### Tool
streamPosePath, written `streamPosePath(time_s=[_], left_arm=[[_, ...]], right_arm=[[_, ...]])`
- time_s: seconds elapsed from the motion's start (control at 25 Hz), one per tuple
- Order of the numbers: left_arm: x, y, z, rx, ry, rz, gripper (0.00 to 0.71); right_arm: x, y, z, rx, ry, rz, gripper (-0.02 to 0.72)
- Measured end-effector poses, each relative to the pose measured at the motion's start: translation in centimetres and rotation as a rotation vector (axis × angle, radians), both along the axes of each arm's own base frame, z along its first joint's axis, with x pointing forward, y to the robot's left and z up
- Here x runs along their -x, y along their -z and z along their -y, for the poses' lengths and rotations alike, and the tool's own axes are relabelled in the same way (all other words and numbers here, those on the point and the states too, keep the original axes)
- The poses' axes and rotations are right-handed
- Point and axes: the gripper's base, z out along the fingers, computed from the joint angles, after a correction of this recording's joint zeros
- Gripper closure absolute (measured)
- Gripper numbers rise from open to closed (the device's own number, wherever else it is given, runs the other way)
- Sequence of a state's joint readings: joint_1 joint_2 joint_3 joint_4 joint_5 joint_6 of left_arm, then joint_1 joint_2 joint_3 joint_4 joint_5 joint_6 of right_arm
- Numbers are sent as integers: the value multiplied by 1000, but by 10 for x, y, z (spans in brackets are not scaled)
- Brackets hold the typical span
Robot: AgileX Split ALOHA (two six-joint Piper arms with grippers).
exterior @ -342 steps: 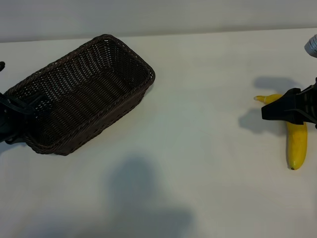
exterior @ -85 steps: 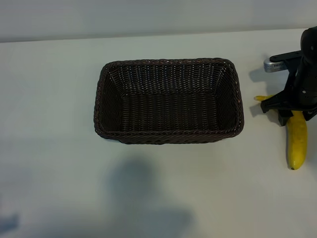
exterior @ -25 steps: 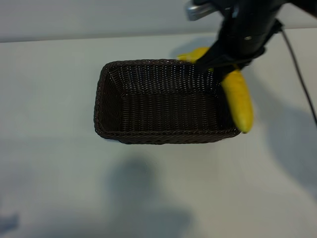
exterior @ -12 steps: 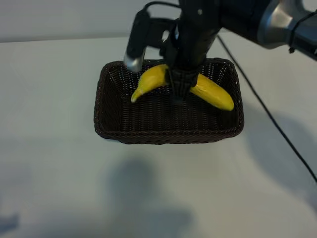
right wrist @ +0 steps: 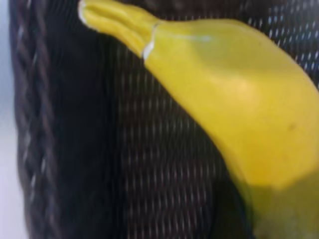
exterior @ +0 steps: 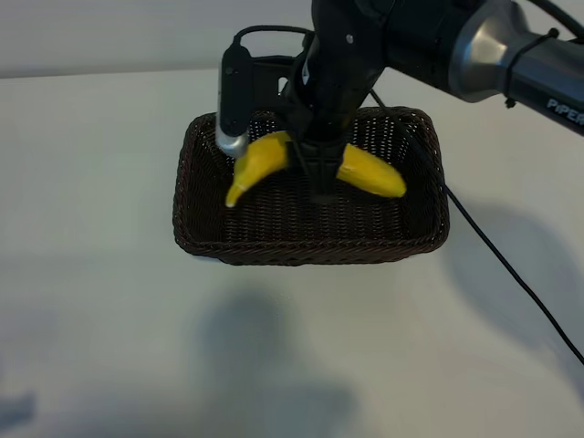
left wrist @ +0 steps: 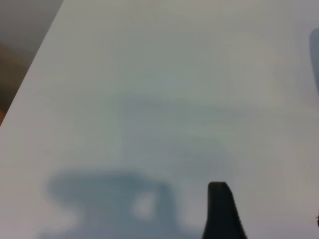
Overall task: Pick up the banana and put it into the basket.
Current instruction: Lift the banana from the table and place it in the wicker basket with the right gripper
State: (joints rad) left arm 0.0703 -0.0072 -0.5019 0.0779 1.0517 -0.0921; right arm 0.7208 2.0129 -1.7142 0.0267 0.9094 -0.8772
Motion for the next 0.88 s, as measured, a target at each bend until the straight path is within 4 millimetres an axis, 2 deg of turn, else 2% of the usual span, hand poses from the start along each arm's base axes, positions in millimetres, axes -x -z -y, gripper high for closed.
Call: streamPosePath(time_s=[0.48,0.88], left_arm=[[0,0,0,0,0,0,221],[0,0,0,0,0,0,221]], right_arm=[[-14,47,-12,3,35,-24,269],[-16,49,-13,-7,54,-24,263]])
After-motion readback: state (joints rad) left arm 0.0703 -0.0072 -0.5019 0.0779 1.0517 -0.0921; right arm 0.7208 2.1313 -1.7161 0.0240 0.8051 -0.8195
